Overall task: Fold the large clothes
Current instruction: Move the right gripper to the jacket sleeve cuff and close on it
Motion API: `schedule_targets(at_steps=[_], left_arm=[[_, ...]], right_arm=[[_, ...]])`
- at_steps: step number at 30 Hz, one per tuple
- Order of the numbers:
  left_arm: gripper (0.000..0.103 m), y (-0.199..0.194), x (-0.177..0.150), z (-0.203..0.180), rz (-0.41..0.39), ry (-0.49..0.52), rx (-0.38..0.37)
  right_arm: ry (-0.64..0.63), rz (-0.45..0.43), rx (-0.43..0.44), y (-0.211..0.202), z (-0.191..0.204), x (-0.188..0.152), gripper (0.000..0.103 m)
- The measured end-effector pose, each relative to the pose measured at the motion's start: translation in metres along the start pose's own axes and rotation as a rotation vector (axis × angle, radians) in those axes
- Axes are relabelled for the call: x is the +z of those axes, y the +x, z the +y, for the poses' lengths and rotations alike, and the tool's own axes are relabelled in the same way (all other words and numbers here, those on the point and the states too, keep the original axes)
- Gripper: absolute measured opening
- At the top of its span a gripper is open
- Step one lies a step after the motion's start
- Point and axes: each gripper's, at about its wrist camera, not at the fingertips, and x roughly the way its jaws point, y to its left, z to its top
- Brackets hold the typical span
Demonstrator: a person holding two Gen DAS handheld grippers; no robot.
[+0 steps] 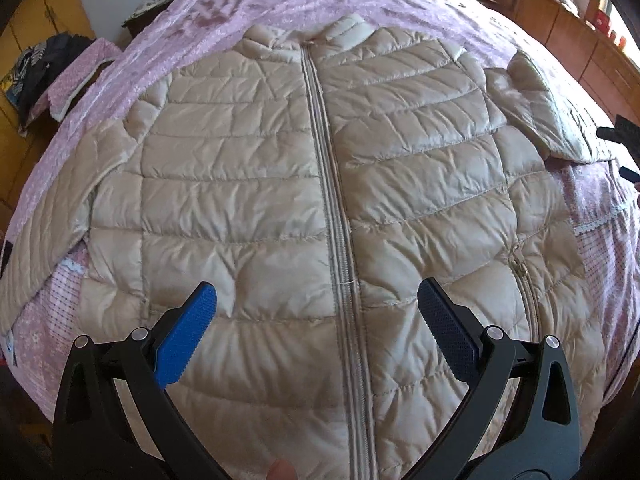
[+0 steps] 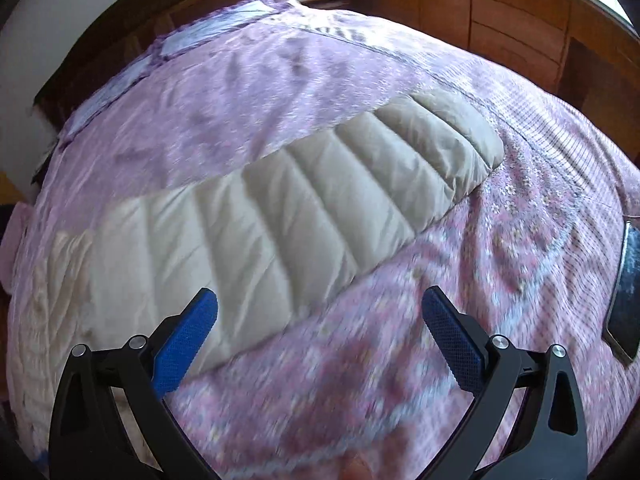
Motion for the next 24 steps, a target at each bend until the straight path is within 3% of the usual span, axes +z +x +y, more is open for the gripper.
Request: schedule_targets(at_steps=[9, 17, 24], left_arm=[[0.100, 0.018, -0.005, -0.008, 0.029, 0.043, 0.036], [0.100, 0.025, -0.012, -0.007, 0.029, 0.019, 0.006], [0.100, 0.030, -0.014, -0.006, 0.033, 0.012, -0.007]], right_arm=[[0.006, -0.006, -0.079, 0.037, -0.007, 0.030, 0.098], [0.044, 0.018, -0.062, 0.075, -0.014, 0.021, 0.098], [0.040, 0.040, -0.070, 0.077, -0.012, 0.017, 0.098]])
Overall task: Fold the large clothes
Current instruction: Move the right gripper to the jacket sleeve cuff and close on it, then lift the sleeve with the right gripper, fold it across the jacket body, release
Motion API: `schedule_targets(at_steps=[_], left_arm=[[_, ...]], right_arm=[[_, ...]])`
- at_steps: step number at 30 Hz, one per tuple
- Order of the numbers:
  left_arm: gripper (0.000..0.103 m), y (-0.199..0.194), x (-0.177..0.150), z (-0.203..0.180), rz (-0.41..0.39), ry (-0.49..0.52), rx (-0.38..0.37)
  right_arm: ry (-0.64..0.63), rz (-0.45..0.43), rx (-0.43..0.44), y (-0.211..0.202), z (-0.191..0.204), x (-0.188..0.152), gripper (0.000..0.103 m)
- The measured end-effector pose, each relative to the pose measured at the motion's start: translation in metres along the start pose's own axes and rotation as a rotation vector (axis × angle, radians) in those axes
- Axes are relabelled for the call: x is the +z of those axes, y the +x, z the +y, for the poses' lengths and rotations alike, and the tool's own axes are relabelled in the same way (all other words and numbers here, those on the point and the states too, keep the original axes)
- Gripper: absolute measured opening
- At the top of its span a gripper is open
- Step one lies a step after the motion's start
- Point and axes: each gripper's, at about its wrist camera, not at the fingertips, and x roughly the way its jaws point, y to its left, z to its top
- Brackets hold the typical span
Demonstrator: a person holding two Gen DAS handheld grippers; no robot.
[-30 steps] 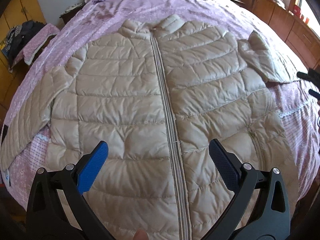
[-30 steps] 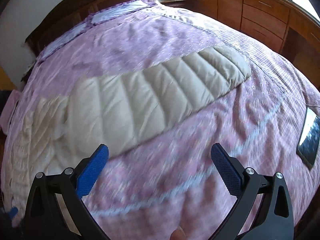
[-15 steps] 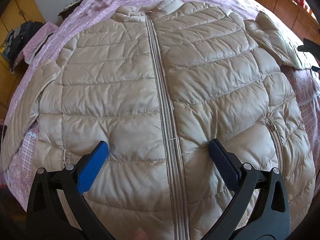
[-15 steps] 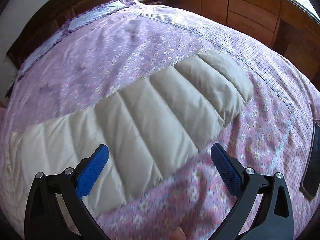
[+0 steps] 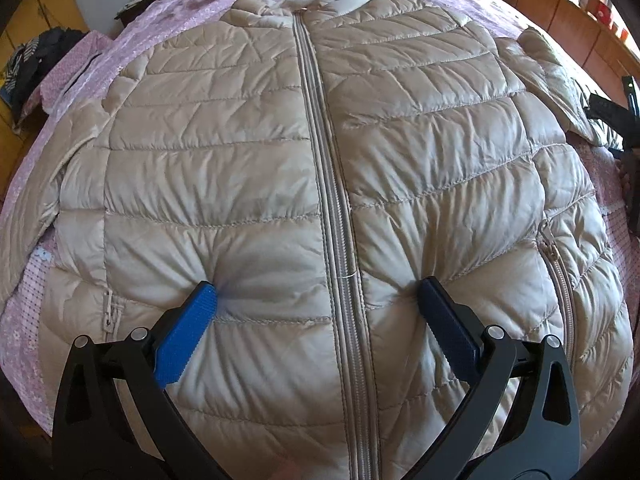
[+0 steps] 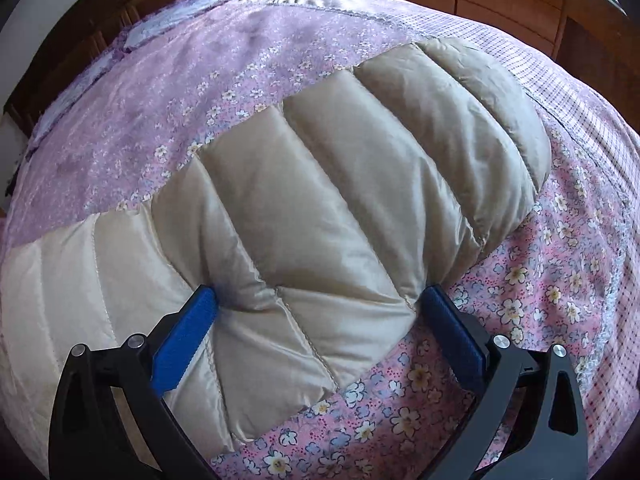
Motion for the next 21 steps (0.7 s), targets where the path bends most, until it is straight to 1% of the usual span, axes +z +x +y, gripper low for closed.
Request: schedule_targets(at_steps=[2, 3, 5, 7, 9, 10, 12, 15, 21], left_arm=[[0.100, 0.001, 0.001, 0.000, 0.000, 0.001, 0.001], [0.100, 0.001, 0.002, 0.002, 0.000, 0.001, 0.001], [0.100, 0.002, 0.002, 0.002, 0.000, 0.002, 0.004], [0.100, 0.002, 0.002, 0.001, -0.003, 0.002, 0.009], [0.100, 0.001, 0.001, -0.001, -0.005, 0.003, 0.015], [0.100, 0.001, 0.000, -0.002, -0.005, 0.003, 0.016], [0.100, 0.000, -0.001, -0.004, -0.008, 0.003, 0.016], [0.100, -0.003, -0.004, -0.006, -0.025, 0.010, 0.022], [0.100, -0.008, -0.009, -0.010, -0.037, 0.010, 0.022]], right_arm=[[0.005, -0.021, 0.000, -0.001, 0.001, -0.001, 0.097], [0.004, -0.034, -0.002, -0.003, 0.001, -0.003, 0.092], [0.007, -0.061, 0.014, -0.011, 0.001, -0.007, 0.076], [0.014, -0.072, 0.089, -0.024, 0.000, -0.014, 0.034], [0.012, -0.072, 0.137, -0.037, 0.001, -0.021, 0.015], [0.002, -0.079, 0.138, -0.043, 0.002, -0.024, 0.012], [-0.026, -0.106, 0.147, -0.059, 0.004, -0.031, 0.011], [-0.025, -0.141, 0.203, -0.089, 0.003, -0.040, 0.010], [-0.066, -0.198, 0.247, -0.135, 0.011, -0.048, 0.010]])
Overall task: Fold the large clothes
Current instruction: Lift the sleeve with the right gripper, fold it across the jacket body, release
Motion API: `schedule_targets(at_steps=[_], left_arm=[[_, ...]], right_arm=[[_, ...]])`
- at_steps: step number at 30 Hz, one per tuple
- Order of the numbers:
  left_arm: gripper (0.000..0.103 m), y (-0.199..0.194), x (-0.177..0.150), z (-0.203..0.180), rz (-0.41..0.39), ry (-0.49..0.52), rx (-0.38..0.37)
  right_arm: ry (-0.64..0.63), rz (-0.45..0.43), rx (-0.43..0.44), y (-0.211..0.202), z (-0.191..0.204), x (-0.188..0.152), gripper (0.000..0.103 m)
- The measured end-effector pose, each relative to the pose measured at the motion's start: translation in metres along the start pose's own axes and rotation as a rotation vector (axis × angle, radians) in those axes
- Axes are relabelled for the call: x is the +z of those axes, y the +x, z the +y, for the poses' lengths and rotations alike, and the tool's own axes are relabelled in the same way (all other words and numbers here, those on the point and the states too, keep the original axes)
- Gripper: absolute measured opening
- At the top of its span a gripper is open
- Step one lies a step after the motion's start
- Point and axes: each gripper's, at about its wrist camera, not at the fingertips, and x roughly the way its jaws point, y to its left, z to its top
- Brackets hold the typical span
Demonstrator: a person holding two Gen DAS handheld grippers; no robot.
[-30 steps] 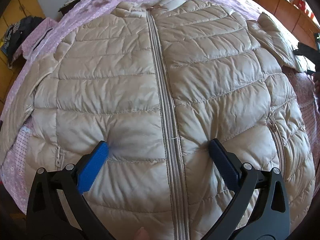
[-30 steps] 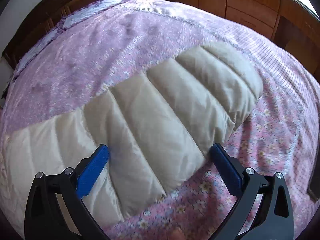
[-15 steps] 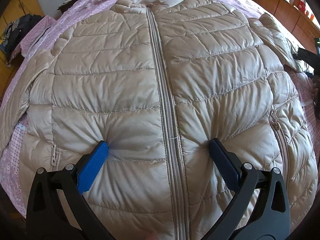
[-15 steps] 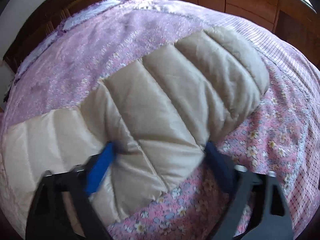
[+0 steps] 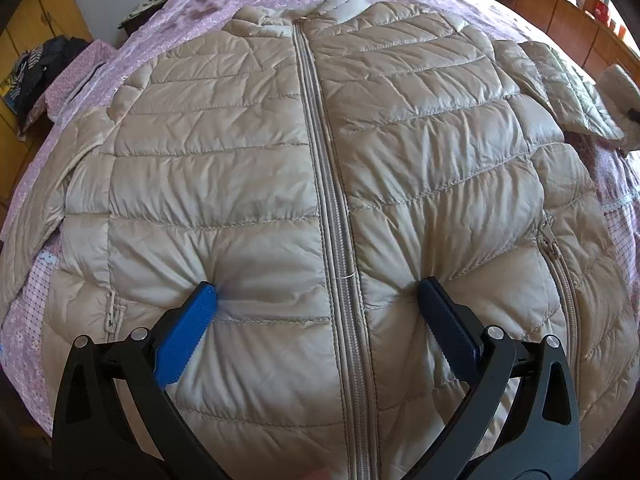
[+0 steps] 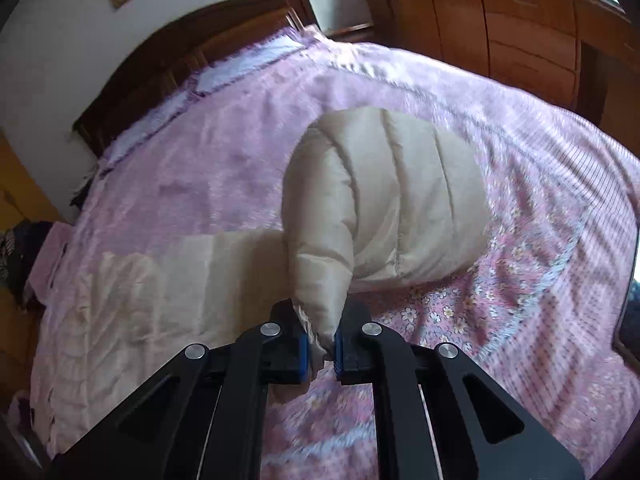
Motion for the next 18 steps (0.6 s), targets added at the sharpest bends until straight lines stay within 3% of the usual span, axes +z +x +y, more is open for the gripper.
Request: schedule_targets(at_steps=[9, 18], left_arm=[[0.100, -0.018, 0.002, 0.011, -0.016, -0.008, -0.030], [0.100, -0.040, 0.004, 0.023, -0.039, 0.028, -0.049]], right_arm=[[-0.072, -0.043, 0.120, -0.056, 0.041, -0.008, 0.010], [-0.123, -0.090, 0.218, -0.086, 0.093, -0.021, 0.010]])
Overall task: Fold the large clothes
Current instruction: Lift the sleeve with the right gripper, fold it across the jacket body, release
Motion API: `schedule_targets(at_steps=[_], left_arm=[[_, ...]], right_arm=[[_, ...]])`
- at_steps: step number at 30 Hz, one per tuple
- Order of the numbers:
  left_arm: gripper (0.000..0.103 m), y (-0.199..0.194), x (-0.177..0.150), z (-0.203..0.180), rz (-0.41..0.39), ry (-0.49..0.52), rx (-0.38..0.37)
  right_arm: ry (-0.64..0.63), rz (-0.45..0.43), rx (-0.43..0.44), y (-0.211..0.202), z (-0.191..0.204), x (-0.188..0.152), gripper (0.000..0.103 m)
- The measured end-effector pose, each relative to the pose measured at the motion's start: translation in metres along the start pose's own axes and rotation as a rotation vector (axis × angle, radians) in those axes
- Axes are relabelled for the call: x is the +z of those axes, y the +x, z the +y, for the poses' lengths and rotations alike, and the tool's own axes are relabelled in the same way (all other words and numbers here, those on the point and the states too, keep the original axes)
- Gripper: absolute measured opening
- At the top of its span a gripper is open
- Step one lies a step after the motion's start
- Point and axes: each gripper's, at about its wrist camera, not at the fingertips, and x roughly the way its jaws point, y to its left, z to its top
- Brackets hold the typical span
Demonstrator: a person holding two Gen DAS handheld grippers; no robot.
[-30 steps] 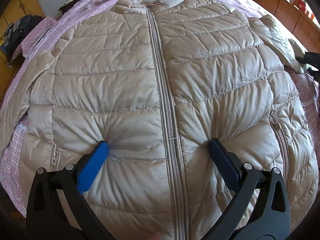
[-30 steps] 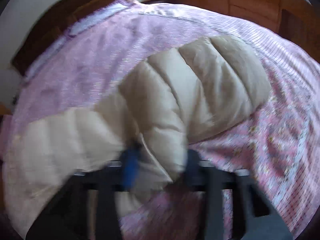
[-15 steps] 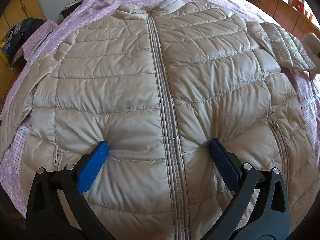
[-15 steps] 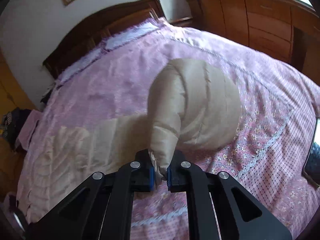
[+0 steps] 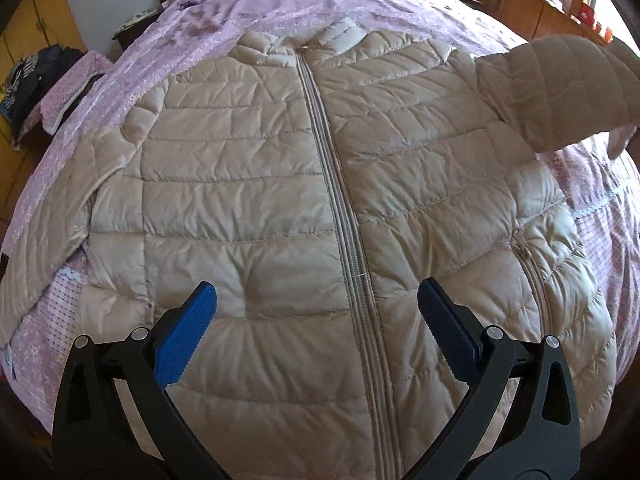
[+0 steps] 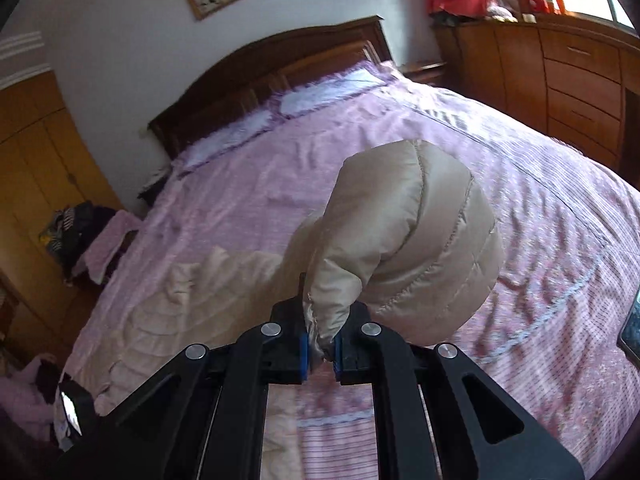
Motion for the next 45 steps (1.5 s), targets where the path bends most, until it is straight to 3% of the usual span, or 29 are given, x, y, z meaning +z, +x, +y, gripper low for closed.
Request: schedule_targets(at_steps=[19, 35, 45], left_arm=[[0.100, -0.022, 0.001, 0.049, -0.049, -0.034, 0.008], [0.100, -0.016, -0.003, 0.114, -0.041, -0.146, 0.061], [0.100, -0.011, -0.009, 0.137, -0.037, -0.188, 0.069]], right_arm=[[-0.093, 0.106, 0.118, 0.039, 0.121, -0.026, 0.010], [-0.157, 0.311, 0.171, 0.134, 0.206, -0.088, 0.010], [-0.151, 0.411, 0.166, 0.180, 0.217, -0.123, 0.011]])
